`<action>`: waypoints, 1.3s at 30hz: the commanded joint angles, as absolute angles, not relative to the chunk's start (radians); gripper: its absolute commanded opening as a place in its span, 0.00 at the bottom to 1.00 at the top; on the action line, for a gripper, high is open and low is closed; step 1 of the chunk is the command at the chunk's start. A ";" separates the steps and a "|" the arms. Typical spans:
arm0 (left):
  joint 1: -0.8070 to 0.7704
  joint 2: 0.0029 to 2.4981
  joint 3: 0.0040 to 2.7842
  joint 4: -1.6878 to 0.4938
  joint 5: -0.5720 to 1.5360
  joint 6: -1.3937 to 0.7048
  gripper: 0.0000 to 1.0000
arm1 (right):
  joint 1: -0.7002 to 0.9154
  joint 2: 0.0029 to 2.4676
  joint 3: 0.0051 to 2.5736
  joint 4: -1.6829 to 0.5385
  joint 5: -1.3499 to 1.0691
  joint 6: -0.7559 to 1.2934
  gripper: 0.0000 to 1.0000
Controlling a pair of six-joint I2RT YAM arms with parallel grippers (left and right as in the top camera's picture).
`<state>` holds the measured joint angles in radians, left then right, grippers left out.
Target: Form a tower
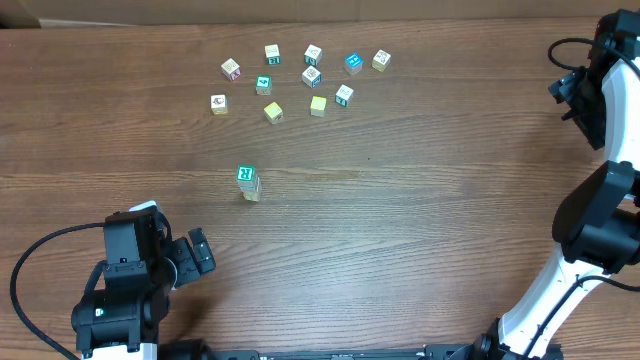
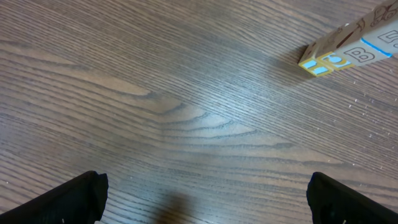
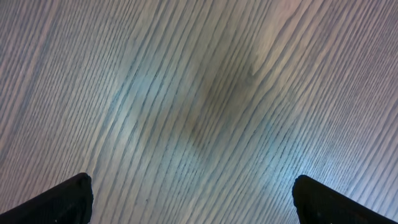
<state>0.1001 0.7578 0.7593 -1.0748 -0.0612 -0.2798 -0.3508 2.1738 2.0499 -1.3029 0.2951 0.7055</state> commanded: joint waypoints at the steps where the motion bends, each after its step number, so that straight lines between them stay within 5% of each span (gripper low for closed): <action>1: 0.104 0.746 0.752 -1.005 -0.066 -0.289 1.00 | -0.349 2.125 2.075 -1.302 0.305 0.706 1.00; 9: 0.098 0.717 0.752 -0.315 -0.066 -0.289 1.00 | -0.349 2.125 2.075 -1.302 0.305 0.706 1.00; 13: 0.098 0.704 0.752 -0.159 -0.067 -0.289 1.00 | -0.349 2.125 2.075 -1.302 0.305 0.706 1.00; 26: 0.098 0.550 0.715 -0.062 -0.066 -0.289 1.00 | -0.349 2.125 2.075 -1.302 0.305 0.706 1.00; 39: 0.098 0.223 0.355 0.089 -0.067 -0.289 1.00 | -0.349 2.125 2.075 -1.302 0.305 0.706 1.00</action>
<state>0.0998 0.2813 0.4206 0.0788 -0.0612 -0.2832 -0.3508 2.1738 2.0499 -1.3029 0.2947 0.7063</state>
